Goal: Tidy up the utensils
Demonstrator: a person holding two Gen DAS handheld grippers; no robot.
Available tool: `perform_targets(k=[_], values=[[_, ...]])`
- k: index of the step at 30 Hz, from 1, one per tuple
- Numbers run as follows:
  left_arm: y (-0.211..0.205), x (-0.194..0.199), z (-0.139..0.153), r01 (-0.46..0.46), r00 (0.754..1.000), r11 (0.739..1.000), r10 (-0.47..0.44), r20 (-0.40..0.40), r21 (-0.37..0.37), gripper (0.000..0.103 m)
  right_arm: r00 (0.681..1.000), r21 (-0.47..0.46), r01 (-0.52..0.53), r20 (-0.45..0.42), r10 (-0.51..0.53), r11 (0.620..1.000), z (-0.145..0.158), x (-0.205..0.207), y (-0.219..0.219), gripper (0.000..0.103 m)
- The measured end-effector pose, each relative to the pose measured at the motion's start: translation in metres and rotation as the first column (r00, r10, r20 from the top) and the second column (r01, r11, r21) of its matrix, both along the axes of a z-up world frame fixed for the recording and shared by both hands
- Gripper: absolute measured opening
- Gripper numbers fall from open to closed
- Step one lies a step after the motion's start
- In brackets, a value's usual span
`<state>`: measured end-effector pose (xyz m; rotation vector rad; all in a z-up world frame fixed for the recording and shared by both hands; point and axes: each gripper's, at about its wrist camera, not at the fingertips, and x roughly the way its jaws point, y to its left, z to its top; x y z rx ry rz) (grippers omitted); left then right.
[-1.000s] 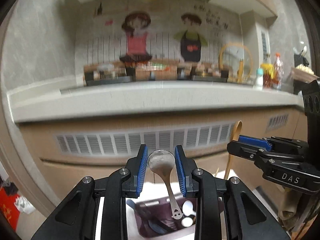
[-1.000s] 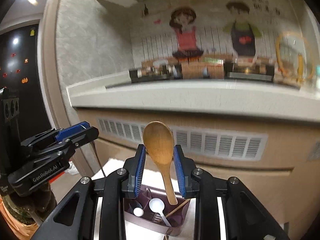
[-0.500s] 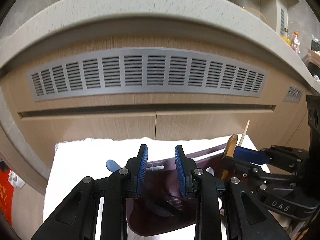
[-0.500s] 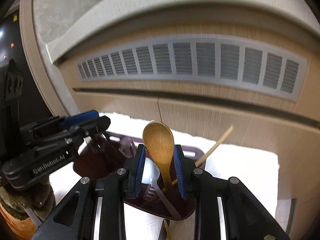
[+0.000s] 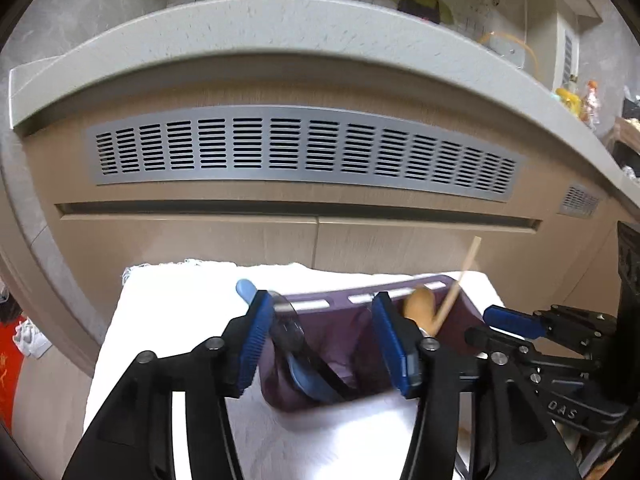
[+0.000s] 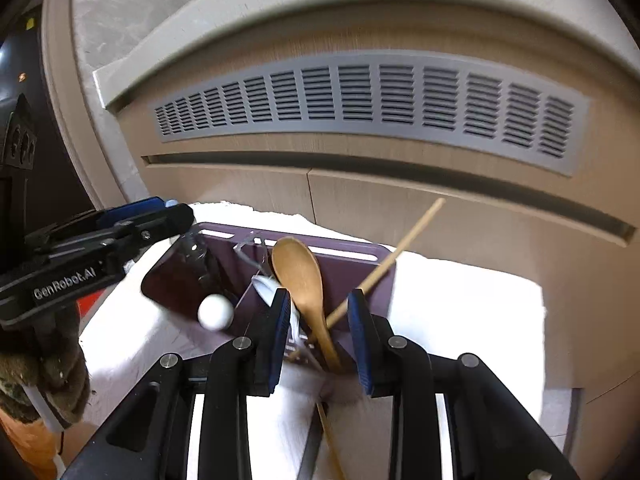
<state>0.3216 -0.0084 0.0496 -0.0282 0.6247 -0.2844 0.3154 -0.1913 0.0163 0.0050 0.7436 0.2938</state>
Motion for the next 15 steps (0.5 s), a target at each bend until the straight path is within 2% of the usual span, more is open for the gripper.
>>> perform_targets(k=[4,9,12,15], values=[[-0.005,-0.034,-0.001,0.034,0.999,0.999,-0.034,0.001,0.014,0.063,1.000,-0.044,-0.003,-0.008,0.003,0.999,0.000,-0.030,-0.012,0.030],[-0.008,-0.076,-0.023,0.049,0.998,0.999,-0.049,-0.029,-0.001,0.069,0.994,-0.097,-0.047,-0.105,0.036,0.994,-0.035,-0.066,-0.015,0.030],[-0.009,-0.096,-0.043,0.048,0.995,0.999,-0.049,-0.086,-0.006,0.070,0.982,-0.112,-0.074,-0.183,0.053,0.991,-0.068,-0.081,-0.011,0.030],[-0.007,-0.109,-0.059,0.048,0.986,0.999,-0.051,-0.157,-0.025,0.070,0.976,-0.123,-0.062,-0.215,0.035,0.990,-0.087,-0.084,-0.010,0.023]])
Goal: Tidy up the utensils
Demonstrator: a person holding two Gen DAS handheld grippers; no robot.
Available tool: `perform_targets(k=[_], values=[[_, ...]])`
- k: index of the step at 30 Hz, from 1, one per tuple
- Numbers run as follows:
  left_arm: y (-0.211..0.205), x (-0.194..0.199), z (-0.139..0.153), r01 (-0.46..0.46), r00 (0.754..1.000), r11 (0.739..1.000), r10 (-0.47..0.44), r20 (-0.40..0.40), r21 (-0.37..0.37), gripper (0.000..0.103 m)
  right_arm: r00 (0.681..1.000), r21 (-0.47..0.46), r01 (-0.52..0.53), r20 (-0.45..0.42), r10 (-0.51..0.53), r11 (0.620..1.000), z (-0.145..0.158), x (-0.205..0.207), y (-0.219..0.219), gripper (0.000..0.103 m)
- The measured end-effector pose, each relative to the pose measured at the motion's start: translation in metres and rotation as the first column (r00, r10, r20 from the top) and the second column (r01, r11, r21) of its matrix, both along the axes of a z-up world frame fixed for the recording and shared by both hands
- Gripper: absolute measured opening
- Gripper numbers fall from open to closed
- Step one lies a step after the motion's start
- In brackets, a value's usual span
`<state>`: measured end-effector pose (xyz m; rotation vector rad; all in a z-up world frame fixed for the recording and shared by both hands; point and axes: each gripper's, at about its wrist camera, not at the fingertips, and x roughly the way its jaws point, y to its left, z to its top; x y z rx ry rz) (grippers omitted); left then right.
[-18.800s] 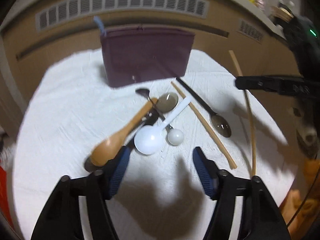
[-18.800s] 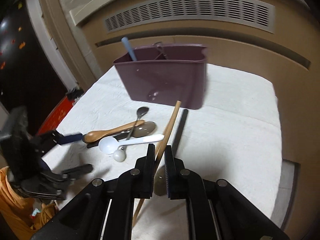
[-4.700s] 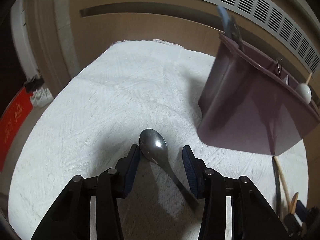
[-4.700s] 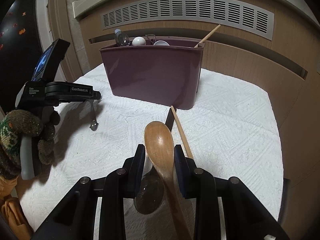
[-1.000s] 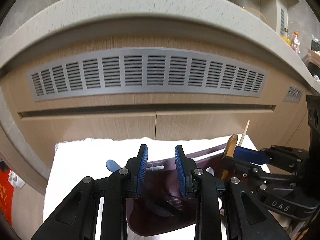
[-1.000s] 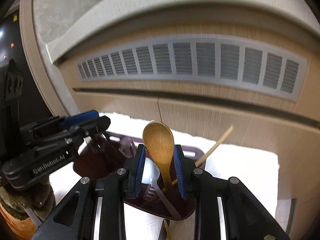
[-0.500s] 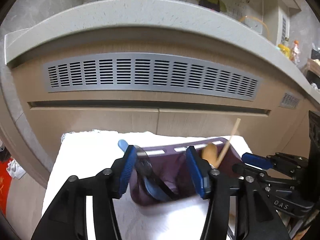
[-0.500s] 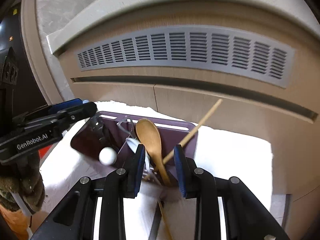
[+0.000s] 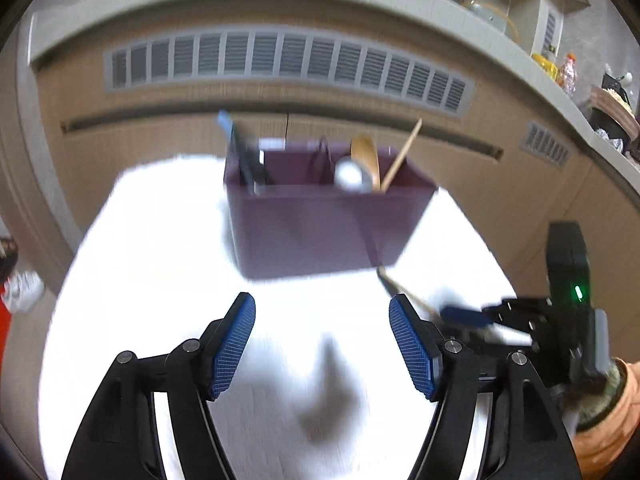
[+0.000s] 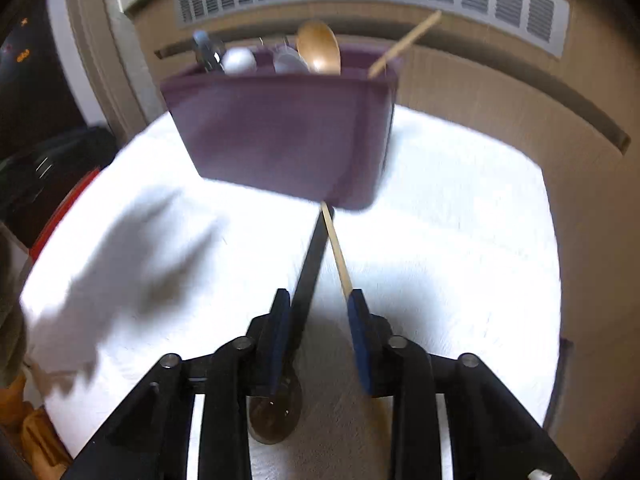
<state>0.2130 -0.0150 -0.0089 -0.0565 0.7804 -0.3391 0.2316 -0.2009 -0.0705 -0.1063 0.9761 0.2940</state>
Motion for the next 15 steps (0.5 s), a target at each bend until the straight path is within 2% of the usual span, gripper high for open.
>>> perform_targets(k=[1,7,8,10,11,15], values=[[0.001,-0.003,-0.004,0.000,1.000,1.000,0.000,-0.013,0.001,0.070,1.000,-0.008,0.010,0.005,-0.010,1.000,-0.003,0.000,0.000,0.020],[-0.011,-0.010,-0.017,0.032,0.997,0.999,-0.029,-0.071,0.031,0.070,0.998,-0.021,0.058,0.003,-0.058,0.998,-0.012,0.011,-0.005,0.018],[-0.014,-0.010,-0.017,0.038,0.997,0.999,-0.035,-0.075,0.031,0.070,0.998,-0.025,0.058,-0.002,-0.058,0.998,-0.014,0.013,-0.005,0.012],[-0.021,-0.009,-0.020,0.057,0.994,0.998,-0.054,-0.097,0.031,0.070,0.999,-0.050,0.050,0.013,-0.050,0.997,-0.014,0.011,-0.005,0.008],[-0.025,-0.008,-0.022,0.067,0.992,0.997,-0.063,-0.110,0.030,0.070,0.999,-0.047,0.042,0.009,-0.041,0.998,-0.013,0.008,-0.006,0.006],[-0.042,-0.010,-0.032,0.125,0.980,0.992,-0.120,-0.159,0.025,0.070,0.997,0.000,0.070,-0.009,-0.070,0.998,-0.008,-0.005,-0.026,0.006]])
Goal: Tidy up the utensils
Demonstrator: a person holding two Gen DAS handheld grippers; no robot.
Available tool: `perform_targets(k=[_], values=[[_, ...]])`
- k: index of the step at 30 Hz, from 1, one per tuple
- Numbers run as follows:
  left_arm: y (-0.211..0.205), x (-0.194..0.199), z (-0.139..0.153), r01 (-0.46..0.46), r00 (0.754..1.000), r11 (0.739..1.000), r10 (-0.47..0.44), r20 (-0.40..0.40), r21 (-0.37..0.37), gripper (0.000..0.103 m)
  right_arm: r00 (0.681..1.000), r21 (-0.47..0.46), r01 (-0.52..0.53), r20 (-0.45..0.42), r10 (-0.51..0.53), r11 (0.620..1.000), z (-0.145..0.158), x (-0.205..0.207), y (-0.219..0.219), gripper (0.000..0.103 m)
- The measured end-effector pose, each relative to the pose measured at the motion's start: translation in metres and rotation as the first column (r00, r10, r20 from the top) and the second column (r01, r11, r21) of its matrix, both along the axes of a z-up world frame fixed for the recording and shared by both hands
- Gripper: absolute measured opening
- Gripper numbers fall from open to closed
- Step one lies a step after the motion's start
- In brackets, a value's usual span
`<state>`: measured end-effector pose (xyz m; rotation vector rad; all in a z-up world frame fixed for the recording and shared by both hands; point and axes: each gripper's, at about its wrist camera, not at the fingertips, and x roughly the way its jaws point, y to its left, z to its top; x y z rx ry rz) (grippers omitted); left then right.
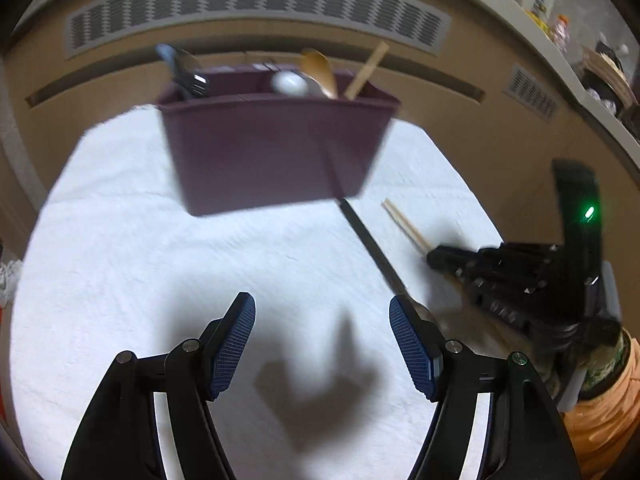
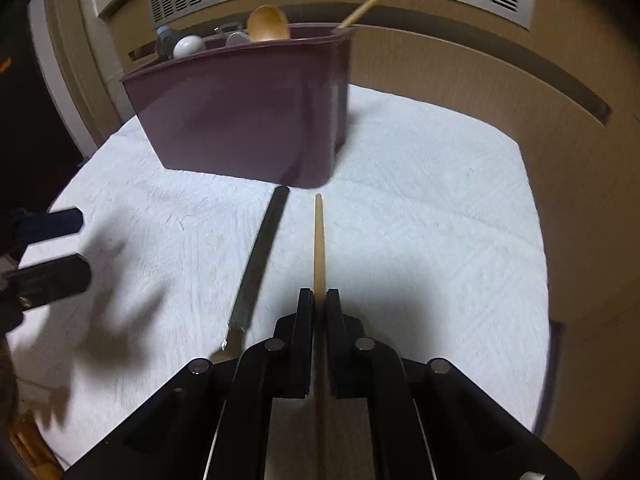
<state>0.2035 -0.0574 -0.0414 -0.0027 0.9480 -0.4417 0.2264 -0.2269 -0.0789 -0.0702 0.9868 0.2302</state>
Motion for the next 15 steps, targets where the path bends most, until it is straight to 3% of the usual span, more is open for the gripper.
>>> perform_targets(k=[5,10,15], values=[[-0.036,-0.020,-0.012,0.138,0.990,0.990,-0.138,-0.020,-0.008,0.070,0.995,0.061,0.094,0.010,-0.095,0.994,0.008,-0.027,-0.039,0.006],[-0.065,-0.038,-0.021,0.206,0.978,0.978,-0.206,-0.018,-0.009,0.068,0.986,0.101,0.154,0.056,-0.160,0.983,0.014,-0.052,-0.058,0.006],[-0.090,-0.044,-0.032,0.210,0.978,0.972,-0.211,-0.001,0.109,0.062,0.981,0.165,0.171,0.059,-0.183,0.971,0.010,-0.057,-0.058,0.006]])
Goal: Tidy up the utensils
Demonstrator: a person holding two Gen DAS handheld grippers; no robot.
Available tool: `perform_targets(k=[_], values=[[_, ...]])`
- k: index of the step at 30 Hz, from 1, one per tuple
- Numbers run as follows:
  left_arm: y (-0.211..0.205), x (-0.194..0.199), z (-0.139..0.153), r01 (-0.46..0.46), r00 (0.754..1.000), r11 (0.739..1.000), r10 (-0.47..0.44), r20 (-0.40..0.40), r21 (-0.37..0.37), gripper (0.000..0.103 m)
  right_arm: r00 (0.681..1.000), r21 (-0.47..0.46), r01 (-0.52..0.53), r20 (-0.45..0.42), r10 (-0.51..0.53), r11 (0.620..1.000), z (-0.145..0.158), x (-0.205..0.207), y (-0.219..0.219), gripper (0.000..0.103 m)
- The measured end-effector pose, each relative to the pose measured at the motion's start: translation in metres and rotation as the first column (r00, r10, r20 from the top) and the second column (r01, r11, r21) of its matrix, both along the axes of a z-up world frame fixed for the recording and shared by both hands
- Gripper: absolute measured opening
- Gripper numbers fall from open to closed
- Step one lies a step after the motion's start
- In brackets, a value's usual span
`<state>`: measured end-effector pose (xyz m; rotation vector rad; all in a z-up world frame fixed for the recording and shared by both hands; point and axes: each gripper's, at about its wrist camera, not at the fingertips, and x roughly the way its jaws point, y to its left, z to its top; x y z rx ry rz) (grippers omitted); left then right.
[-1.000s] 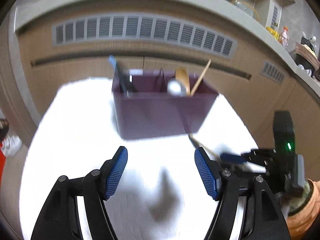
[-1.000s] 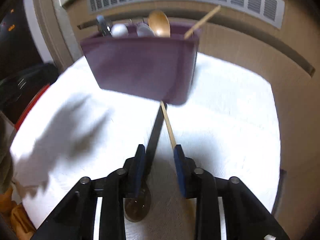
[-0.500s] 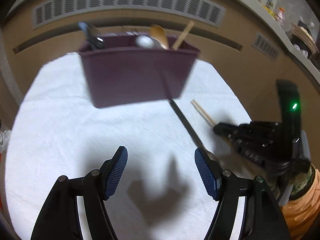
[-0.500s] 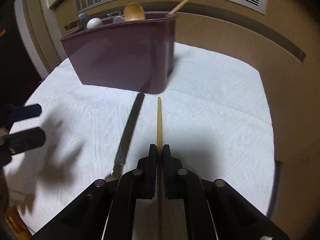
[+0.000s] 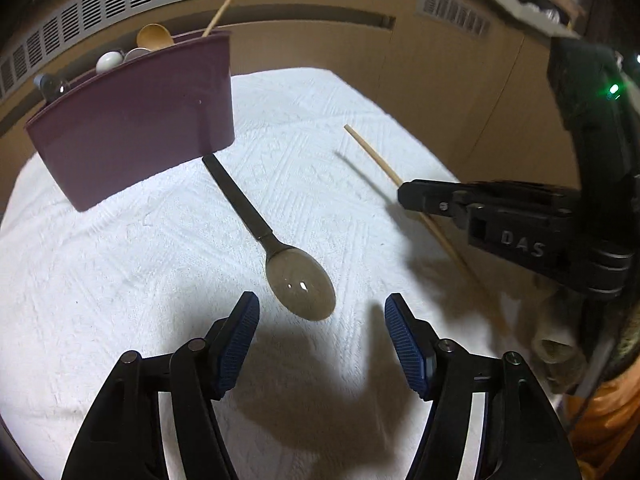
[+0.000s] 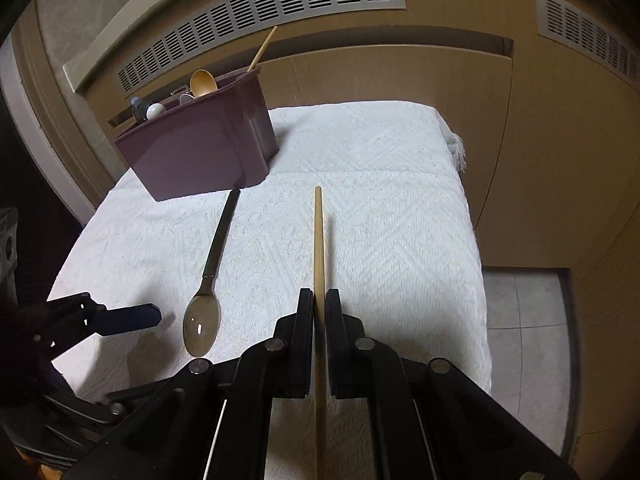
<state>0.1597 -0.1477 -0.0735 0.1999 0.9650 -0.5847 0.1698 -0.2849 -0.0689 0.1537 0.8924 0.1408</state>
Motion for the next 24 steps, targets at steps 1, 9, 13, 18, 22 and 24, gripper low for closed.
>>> perform_targets(k=[1,9,13,18,22,24], values=[[-0.003,0.002,-0.002,-0.012,1.000,1.000,0.012,0.007,0.024,0.061,1.000,0.007,0.003,-0.002,-0.003,1.000,-0.002,0.000,-0.001,0.006],[-0.016,0.006,-0.008,-0.067,0.994,0.990,0.056,0.092,0.126,0.058,1.000,0.075,0.027,-0.005,-0.027,0.997,-0.009,-0.009,-0.014,0.020],[-0.014,0.008,-0.007,-0.044,0.997,0.995,0.038,0.065,0.084,0.041,1.000,0.084,0.031,-0.007,-0.031,0.996,-0.011,-0.010,-0.014,0.027],[0.006,-0.004,0.011,-0.057,0.993,0.998,0.054,0.108,0.027,0.036,0.999,0.096,0.050,0.001,-0.050,0.994,-0.012,-0.012,-0.018,0.035],[0.028,-0.024,0.048,-0.064,0.970,0.998,0.068,0.235,-0.026,0.032,0.999,0.089,0.048,0.012,-0.049,0.995,-0.010,-0.014,-0.017,0.037],[0.039,-0.032,0.064,-0.069,0.953,0.997,0.077,0.292,-0.037,0.030,0.999,0.073,0.043,0.013,-0.044,0.996,-0.010,-0.014,-0.014,0.037]])
